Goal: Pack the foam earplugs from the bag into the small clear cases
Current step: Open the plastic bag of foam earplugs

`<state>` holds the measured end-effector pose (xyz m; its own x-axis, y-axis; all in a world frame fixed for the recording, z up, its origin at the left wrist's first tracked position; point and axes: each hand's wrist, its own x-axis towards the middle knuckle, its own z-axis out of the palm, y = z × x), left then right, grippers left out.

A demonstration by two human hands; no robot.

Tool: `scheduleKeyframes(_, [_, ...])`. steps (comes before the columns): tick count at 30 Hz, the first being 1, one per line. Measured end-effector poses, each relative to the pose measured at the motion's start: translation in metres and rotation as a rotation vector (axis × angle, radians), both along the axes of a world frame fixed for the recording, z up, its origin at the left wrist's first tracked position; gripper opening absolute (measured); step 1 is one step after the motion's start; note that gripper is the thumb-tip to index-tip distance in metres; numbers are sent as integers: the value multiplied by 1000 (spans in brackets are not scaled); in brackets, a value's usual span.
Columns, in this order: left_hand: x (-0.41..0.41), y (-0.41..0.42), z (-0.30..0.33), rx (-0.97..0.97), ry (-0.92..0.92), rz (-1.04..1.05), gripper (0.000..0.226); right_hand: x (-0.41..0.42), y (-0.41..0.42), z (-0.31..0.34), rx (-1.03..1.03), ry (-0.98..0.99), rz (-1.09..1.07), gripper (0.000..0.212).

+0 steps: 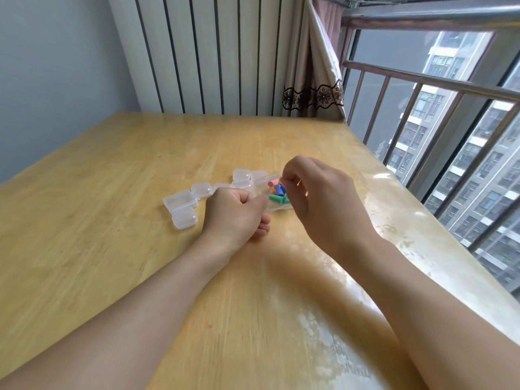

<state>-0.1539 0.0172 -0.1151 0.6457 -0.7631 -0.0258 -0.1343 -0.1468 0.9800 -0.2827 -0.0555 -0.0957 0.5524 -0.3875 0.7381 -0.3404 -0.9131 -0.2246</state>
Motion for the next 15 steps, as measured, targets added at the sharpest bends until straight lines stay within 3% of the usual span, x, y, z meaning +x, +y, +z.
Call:
scheduleKeyframes(2, [1, 1, 0, 51, -82, 3, 28, -3, 0, 3, -57, -54, -24, 9])
scheduleKeyframes(4, [1, 3, 0, 63, -137, -5, 26, -5, -1, 5, 14, -95, -1, 12])
scheduleKeyframes(8, [1, 4, 3, 18, -137, 26, 42, -8, -30, -2, 525, -100, -153, 33])
scheduleKeyframes(10, [3, 3, 2, -2, -214, 42, 37, -11, -50, -11, 801, -32, -218, 45])
scheduleKeyframes(15, [7, 2, -8, 45, -607, -55, 29, -7, -61, -14, 1049, -31, -171, 32])
